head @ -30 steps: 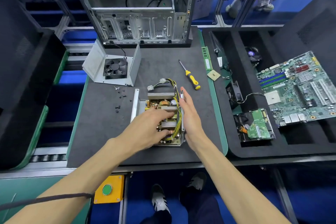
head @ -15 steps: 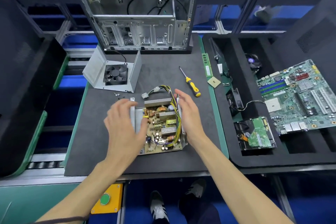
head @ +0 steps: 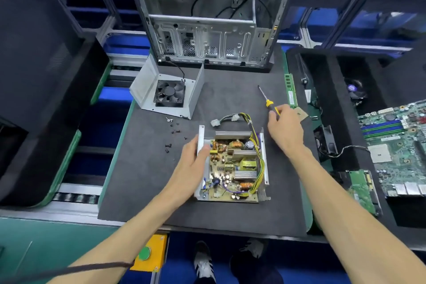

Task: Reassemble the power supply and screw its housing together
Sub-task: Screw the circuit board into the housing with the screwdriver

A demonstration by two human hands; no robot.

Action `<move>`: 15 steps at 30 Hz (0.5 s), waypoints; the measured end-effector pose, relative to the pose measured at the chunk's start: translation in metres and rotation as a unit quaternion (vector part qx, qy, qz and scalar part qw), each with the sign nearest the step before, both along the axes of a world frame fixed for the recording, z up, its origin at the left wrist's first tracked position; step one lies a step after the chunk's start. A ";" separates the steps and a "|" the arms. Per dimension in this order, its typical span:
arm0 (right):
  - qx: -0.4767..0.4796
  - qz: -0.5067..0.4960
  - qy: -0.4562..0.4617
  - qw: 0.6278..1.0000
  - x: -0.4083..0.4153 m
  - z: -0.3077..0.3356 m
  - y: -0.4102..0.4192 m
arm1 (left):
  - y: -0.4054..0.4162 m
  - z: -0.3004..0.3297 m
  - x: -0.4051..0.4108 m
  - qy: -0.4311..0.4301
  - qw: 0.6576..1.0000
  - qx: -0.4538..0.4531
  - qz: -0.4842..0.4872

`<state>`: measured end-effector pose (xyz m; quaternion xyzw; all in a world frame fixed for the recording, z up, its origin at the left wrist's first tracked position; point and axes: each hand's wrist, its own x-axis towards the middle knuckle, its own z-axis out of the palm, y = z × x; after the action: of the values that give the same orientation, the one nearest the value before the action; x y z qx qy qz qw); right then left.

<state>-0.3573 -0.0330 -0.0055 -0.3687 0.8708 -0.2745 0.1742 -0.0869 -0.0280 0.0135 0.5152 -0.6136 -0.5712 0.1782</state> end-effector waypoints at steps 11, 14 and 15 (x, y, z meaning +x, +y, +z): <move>-0.262 0.178 -0.236 0.919 0.087 0.072 0.007 | -0.075 -0.022 0.082 -0.182 0.961 -0.189 0.088; -0.211 0.189 -0.223 0.933 0.099 0.059 0.009 | -0.076 -0.026 0.071 -0.159 0.956 -0.243 0.032; -0.195 0.192 -0.213 0.938 0.100 0.056 0.008 | -0.077 -0.026 0.065 -0.157 0.951 -0.266 0.009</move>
<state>-0.2576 -0.0248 0.0506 -0.4883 0.6558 -0.4721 0.3295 -0.0215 -0.1053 -0.0125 0.5383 -0.7586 -0.2975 0.2150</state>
